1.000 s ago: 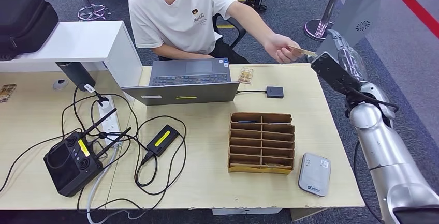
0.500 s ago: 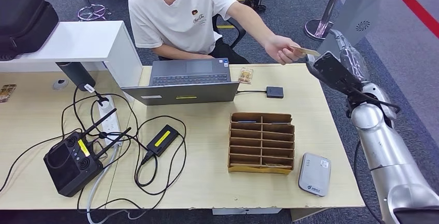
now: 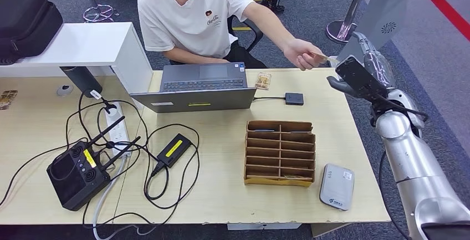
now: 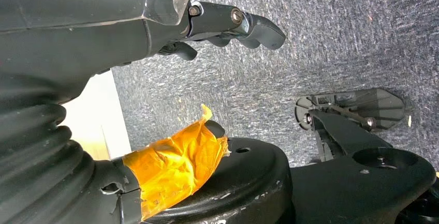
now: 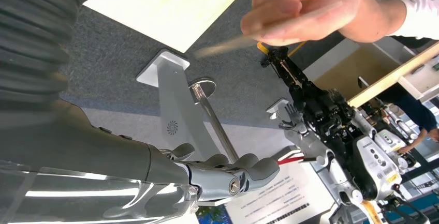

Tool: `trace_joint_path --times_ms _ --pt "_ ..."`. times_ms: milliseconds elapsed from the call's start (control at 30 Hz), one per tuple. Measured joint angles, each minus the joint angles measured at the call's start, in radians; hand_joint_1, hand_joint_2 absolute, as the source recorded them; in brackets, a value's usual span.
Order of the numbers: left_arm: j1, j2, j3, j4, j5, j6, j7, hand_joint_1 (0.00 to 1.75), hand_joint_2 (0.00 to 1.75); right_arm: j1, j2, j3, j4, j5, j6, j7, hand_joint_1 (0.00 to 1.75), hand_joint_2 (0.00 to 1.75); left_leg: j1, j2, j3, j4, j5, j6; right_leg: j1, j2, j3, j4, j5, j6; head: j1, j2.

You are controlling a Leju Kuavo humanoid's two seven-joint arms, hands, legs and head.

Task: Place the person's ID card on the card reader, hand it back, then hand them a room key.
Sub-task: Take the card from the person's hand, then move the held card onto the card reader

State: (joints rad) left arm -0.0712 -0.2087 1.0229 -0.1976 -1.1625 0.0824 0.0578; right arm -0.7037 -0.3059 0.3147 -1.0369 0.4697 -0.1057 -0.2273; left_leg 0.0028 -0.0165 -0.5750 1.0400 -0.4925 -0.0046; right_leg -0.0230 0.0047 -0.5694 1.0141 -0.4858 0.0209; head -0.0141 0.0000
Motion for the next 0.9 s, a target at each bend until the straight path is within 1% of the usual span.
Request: trace_joint_path --times_ms 200,233,333,367,900 --pt "0.000 0.000 0.000 0.000 -0.001 0.000 0.000 0.00 1.75 0.003 0.000 0.000 0.000 0.017 -0.006 -0.004 0.00 1.75 0.000 0.000 0.000 0.000 0.000 0.000 0.000 0.000 0.000 0.000 0.000 0.000 0.000 0.000" --pt "0.000 0.000 0.000 0.000 -0.001 0.000 0.001 0.00 1.75 0.004 0.000 0.000 0.000 0.020 -0.010 -0.004 0.12 1.75 0.000 0.000 0.000 0.000 0.000 0.000 0.000 0.000 0.000 0.000 0.000 0.000 0.000 0.000" --pt "0.000 0.000 0.000 0.000 -0.002 0.001 0.002 0.00 1.75 0.008 0.001 0.000 0.000 0.028 -0.022 -0.005 1.43 1.75 0.000 0.000 0.000 0.000 0.000 0.000 0.000 0.000 0.000 0.000 0.000 0.000 0.000 0.000" --pt "0.000 0.000 0.000 0.000 -0.002 0.001 0.002 0.00 1.75 0.009 0.002 0.000 0.000 0.030 -0.024 -0.005 1.75 1.75 0.000 0.000 0.000 0.000 0.000 0.000 0.000 0.000 0.000 0.000 0.000 0.000 0.000 0.000" --pt "-0.001 -0.002 0.000 0.000 -0.003 0.001 0.004 0.00 1.75 0.020 0.008 0.000 0.000 0.032 -0.028 -0.008 1.75 1.75 0.000 0.000 0.000 0.000 0.000 0.000 0.000 0.000 0.000 0.000 0.000 0.000 0.000 0.000"
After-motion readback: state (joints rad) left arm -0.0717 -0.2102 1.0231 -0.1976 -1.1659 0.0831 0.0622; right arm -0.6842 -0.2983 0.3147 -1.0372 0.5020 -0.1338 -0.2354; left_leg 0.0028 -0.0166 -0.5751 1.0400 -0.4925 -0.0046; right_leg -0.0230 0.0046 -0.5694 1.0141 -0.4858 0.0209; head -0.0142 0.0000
